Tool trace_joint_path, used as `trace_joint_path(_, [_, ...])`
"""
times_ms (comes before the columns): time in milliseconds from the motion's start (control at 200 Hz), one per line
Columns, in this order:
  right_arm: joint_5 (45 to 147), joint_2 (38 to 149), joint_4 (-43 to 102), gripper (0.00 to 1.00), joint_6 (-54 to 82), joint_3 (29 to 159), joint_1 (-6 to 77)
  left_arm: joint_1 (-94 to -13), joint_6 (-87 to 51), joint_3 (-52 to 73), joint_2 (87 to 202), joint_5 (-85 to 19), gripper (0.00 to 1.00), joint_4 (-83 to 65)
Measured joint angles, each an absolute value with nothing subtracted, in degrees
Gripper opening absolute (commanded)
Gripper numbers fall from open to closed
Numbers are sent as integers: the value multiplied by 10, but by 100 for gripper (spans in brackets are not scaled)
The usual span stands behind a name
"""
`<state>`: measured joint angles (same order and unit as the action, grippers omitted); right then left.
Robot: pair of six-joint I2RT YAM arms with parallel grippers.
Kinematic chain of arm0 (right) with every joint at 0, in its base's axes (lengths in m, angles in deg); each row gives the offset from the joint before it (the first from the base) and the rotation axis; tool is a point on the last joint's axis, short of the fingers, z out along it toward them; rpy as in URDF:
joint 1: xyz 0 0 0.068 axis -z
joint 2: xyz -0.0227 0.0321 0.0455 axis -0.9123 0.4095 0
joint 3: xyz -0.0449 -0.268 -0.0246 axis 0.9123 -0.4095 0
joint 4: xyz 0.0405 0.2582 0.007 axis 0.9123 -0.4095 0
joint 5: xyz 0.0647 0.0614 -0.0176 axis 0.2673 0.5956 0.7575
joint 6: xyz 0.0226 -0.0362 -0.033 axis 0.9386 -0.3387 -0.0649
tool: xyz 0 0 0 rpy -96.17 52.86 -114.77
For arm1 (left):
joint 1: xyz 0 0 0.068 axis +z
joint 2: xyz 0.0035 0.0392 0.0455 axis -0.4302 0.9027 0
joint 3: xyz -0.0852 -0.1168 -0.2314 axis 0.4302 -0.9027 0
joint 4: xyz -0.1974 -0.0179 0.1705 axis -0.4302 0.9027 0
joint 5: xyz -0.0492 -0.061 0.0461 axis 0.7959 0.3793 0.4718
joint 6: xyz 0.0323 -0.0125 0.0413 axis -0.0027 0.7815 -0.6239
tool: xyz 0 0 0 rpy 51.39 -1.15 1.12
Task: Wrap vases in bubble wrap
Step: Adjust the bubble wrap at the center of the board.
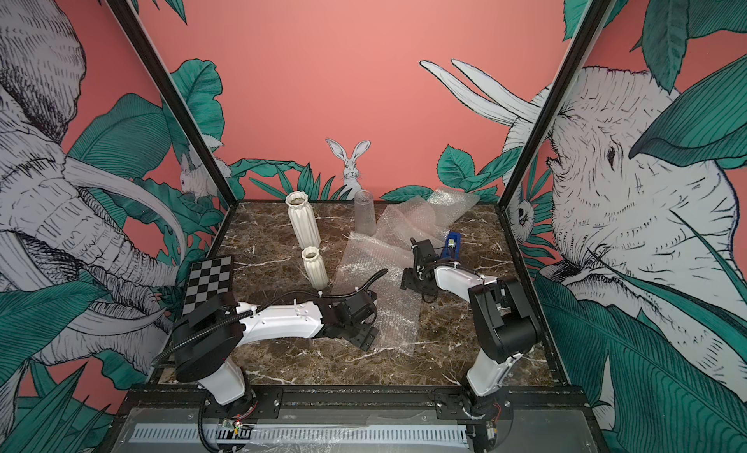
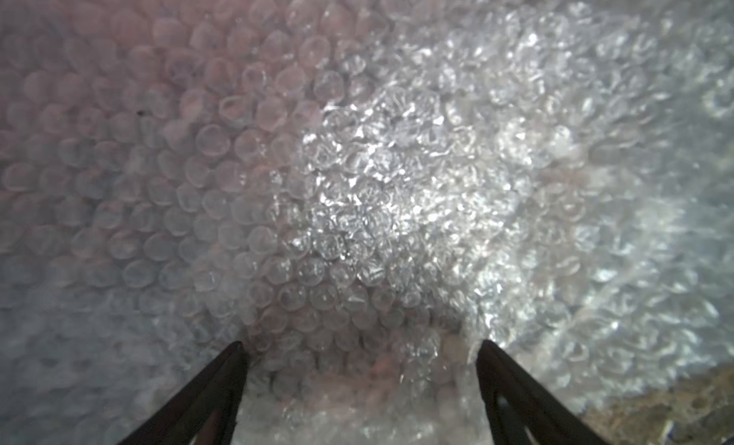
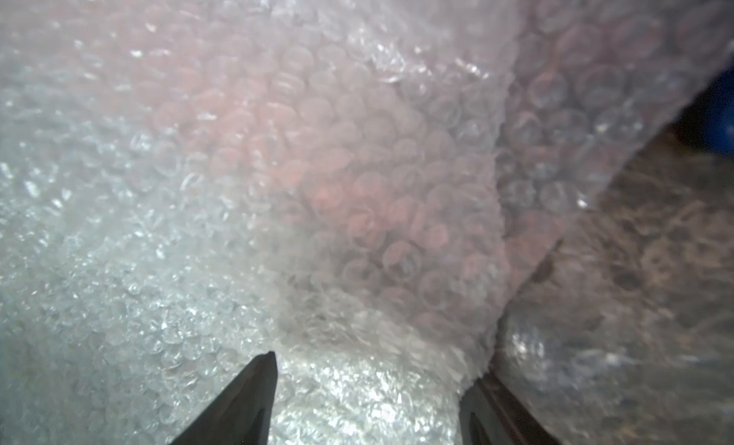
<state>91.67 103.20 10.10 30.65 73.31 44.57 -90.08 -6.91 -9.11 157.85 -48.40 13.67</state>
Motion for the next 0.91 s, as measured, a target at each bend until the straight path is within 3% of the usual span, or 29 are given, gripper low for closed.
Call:
trace_joint_path(270, [910,1060,87,80,289,797,415,-960,-67,-92,1570,-486,92,132])
trace_joint_path(510, [889,1053,76,85,286,789,401,-970,-58,-122,1490,-535,95,130])
trace_joint_path(905, [862,838,57,85,287,661,397,-969,-88,-103,1331,-660,99,155])
